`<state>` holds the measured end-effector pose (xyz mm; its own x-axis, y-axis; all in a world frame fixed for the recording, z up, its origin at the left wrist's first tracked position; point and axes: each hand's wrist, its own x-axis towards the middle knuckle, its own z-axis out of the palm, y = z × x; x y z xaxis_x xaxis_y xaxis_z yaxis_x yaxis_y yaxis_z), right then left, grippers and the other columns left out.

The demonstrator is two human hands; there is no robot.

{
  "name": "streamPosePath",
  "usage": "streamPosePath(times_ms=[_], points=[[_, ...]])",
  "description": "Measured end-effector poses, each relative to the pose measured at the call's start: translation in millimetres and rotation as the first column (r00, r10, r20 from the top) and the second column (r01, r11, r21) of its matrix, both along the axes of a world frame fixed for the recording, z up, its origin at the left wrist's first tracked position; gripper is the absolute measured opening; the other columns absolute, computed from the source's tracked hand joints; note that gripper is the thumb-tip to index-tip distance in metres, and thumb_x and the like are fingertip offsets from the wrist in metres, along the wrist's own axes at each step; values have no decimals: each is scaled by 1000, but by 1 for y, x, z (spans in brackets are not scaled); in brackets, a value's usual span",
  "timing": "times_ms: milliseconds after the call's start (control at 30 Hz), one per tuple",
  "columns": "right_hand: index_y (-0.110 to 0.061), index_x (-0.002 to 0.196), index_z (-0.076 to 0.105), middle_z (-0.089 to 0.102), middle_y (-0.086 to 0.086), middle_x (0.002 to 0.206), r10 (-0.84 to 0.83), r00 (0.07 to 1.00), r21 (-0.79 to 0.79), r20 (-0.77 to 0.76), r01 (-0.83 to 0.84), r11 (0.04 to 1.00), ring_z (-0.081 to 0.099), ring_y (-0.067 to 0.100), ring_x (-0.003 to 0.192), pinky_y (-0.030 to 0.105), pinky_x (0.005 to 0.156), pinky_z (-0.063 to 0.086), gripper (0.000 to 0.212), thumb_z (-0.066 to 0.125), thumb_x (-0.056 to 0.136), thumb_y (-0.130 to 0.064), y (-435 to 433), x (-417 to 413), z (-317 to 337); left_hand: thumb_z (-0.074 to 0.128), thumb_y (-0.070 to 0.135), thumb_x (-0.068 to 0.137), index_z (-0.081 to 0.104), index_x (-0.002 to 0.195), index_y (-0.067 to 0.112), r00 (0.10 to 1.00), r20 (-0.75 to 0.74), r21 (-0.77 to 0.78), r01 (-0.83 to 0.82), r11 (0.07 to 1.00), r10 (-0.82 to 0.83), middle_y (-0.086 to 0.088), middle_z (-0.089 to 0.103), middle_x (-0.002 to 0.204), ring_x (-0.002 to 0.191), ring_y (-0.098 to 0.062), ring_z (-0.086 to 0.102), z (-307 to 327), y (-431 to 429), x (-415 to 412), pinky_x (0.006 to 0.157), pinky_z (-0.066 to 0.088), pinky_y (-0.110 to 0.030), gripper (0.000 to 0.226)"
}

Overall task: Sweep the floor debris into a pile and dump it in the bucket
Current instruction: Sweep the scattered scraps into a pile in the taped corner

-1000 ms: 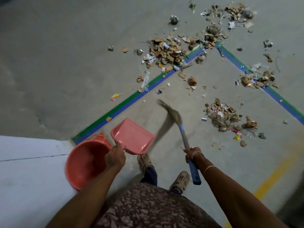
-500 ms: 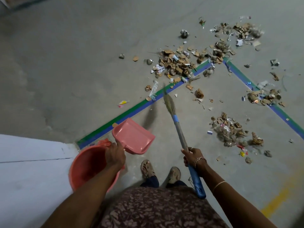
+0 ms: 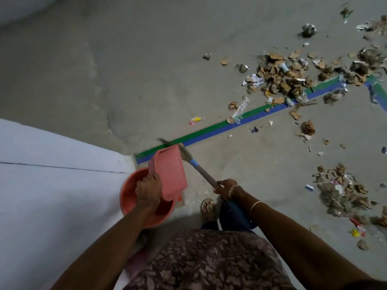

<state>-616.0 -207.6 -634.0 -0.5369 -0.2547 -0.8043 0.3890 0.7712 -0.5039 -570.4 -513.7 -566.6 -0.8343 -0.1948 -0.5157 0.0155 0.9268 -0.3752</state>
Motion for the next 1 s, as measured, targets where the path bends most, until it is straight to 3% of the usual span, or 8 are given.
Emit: streamPosePath(times_ms=[133, 300, 467, 567, 700, 767, 833, 1000], points=[[-9, 116, 70, 68, 7, 91, 9, 995, 52, 104, -14, 999, 62, 19, 81, 28, 71, 47, 39, 71, 89, -37, -4, -24, -16, 65, 21, 74, 58, 118, 2, 998, -48, 45, -37, 998, 39, -14, 59, 84, 63, -26, 56, 12, -4, -8, 53, 46, -30, 48], [-15, 102, 73, 74, 5, 89, -102, 990, 114, 99, 90, 989, 71, 27, 88, 40, 84, 57, 36, 71, 83, -45, 14, -36, -62, 71, 18, 75, 63, 100, 7, 984, -150, 94, -79, 992, 92, -12, 59, 75, 50, -26, 56, 15, 1, -20, 44, 39, -27, 28], [-9, 102, 66, 66, 15, 76, -478, 877, 49, 33, 477, 878, 62, 29, 62, 42, 63, 59, 18, 71, 88, -18, 36, -37, -40, 83, 35, 75, 61, 107, 4, 996, -54, 133, -60, 989, 67, -13, 61, 80, 42, -23, 56, -4, 8, -30, 36, 44, -25, 50], [-11, 103, 60, 62, 17, 66, -665, 745, 55, 46, 663, 746, 55, 27, 45, 34, 48, 52, 16, 69, 90, -13, 56, -37, -36, 72, 55, 82, 45, 142, -3, 996, 25, 123, -86, 989, 83, -24, 60, 124, 63, -27, 69, -6, 18, -41, 46, 50, -30, 87], [1, 112, 59, 55, 15, 59, -788, 613, 58, 49, 786, 615, 52, 26, 46, 38, 50, 52, 26, 68, 92, -14, 87, -37, -32, 57, 65, 88, 12, 157, -2, 1000, -14, 248, 9, 969, -6, -24, 25, 160, 108, -32, 68, -4, 32, -57, 73, 57, -38, 107], [2, 117, 57, 52, 13, 60, -834, 547, 38, 68, 834, 550, 50, 24, 47, 33, 48, 49, 29, 66, 93, -12, 99, -31, -21, 49, 70, 88, 3, 158, 0, 1000, -7, 297, 20, 955, -19, -18, 24, 162, 128, -30, 56, -7, 34, -64, 90, 55, -39, 109], [0, 125, 54, 50, 11, 61, -857, 509, 4, 80, 860, 511, 49, 21, 48, 29, 45, 46, 35, 65, 94, -12, 108, -20, -9, 45, 76, 84, 3, 159, 3, 998, -26, 314, 58, 948, -52, -13, 41, 154, 128, -28, 55, -9, 36, -69, 100, 49, -41, 112], [-14, 143, 46, 50, 10, 60, -814, 572, -93, 105, 820, 564, 47, 20, 48, 28, 44, 44, 52, 65, 95, -14, 111, 4, 13, 20, 93, 61, -2, 160, 10, 997, -14, 307, 75, 949, -75, -8, 64, 127, 114, -27, 62, -6, 41, -75, 97, 49, -41, 131]])
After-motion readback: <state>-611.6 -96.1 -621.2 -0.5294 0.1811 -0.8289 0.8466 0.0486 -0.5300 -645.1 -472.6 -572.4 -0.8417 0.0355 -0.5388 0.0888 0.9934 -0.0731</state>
